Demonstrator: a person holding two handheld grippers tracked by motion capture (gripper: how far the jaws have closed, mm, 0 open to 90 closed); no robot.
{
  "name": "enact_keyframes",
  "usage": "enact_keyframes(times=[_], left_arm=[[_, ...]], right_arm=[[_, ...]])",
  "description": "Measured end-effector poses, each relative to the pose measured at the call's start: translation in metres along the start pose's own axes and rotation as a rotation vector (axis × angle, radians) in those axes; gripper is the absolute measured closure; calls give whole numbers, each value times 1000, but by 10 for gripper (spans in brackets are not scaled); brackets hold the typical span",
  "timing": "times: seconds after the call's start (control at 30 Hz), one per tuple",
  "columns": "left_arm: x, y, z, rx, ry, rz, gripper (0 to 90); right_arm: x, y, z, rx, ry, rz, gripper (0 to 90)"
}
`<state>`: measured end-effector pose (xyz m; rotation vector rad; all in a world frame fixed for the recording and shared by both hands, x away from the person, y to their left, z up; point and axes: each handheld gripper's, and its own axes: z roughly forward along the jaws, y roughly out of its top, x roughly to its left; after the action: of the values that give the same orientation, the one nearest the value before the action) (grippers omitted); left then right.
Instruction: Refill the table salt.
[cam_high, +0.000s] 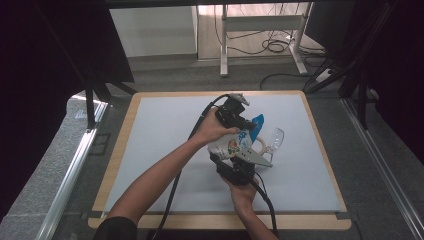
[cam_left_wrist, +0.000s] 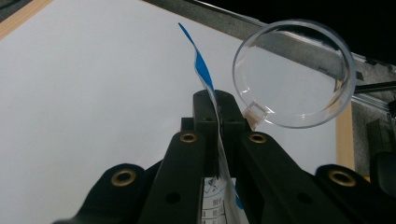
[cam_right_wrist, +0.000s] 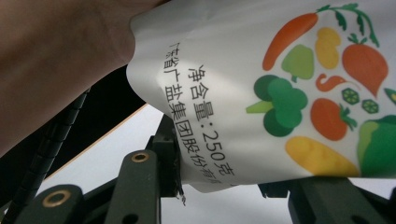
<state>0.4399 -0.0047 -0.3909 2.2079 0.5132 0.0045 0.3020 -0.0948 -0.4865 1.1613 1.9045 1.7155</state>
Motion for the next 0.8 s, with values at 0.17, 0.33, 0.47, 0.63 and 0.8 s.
enact_keyframes(times=[0.17, 0.33, 0.47, 0.63, 0.8], left_arm=[[-1, 1, 1, 1, -2, -1, 896], [1, 1, 2, 0, -6, -5, 896], [1, 1, 3, -3, -7, -5, 896], [0, 1, 2, -3, -5, -3, 896], [0, 0, 2, -5, -6, -4, 896]], right_arm=[[1, 1, -1, -6, -10, -4, 593], [1, 1, -1, -2, -13, 3, 593], [0, 2, -2, -2, -13, 0, 593], [0, 1, -1, -4, -13, -5, 593], [0, 1, -1, -5, -12, -7, 593]])
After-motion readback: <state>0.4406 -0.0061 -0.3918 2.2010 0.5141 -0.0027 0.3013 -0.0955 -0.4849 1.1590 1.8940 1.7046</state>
